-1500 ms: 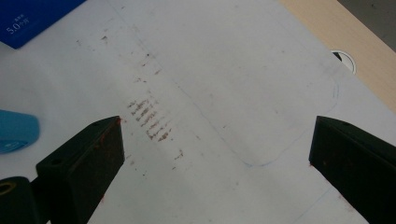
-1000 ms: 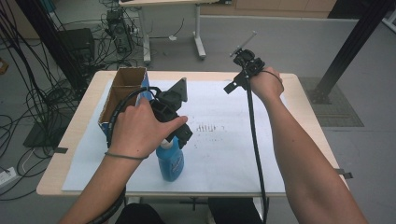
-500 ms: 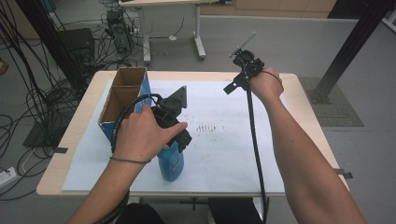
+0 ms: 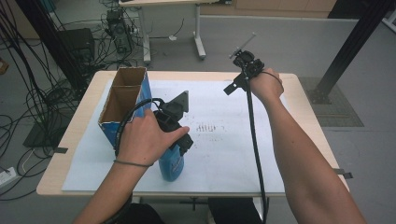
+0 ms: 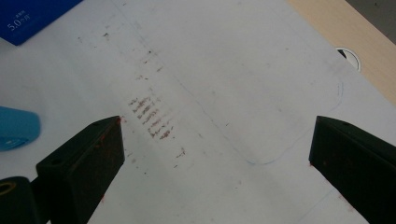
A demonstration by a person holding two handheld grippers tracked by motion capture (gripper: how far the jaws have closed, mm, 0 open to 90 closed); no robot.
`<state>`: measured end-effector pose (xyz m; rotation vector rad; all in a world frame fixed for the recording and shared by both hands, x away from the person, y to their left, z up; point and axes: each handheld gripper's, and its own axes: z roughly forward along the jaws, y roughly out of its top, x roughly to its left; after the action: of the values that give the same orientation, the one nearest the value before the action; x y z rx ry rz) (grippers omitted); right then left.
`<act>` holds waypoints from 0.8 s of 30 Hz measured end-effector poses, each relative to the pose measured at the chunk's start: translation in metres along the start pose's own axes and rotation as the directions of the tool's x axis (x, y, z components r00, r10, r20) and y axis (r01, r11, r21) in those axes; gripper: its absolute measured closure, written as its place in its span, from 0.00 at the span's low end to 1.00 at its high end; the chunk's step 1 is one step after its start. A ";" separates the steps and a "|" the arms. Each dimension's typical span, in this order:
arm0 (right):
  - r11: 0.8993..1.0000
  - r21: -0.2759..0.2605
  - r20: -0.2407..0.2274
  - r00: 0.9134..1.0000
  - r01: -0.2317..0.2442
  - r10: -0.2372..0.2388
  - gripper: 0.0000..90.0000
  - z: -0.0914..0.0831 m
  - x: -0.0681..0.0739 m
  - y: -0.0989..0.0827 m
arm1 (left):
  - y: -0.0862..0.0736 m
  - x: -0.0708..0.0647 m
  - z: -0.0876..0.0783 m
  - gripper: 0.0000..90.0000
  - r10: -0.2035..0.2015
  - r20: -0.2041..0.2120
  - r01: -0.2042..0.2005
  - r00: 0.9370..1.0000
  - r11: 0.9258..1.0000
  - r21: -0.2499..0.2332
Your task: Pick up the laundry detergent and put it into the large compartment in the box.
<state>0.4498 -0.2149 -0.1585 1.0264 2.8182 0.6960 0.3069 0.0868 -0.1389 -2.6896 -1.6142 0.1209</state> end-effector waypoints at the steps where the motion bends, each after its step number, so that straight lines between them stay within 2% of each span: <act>1: 1.000 -0.002 -0.001 1.000 0.002 -0.002 0.04 0.000 0.000 0.000 | 0.000 0.000 0.000 0.05 -0.001 0.006 0.001 1.000 1.000 0.000; 24: 1.000 0.002 0.006 1.000 0.009 -0.009 0.04 0.000 0.003 0.001 | 0.000 -0.002 -0.001 0.05 0.000 -0.004 0.000 1.000 1.000 0.006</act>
<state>0.4480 -0.2119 -0.1574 1.0143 2.8167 0.6887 0.3055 0.0849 -0.1377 -2.6835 -1.6108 0.1195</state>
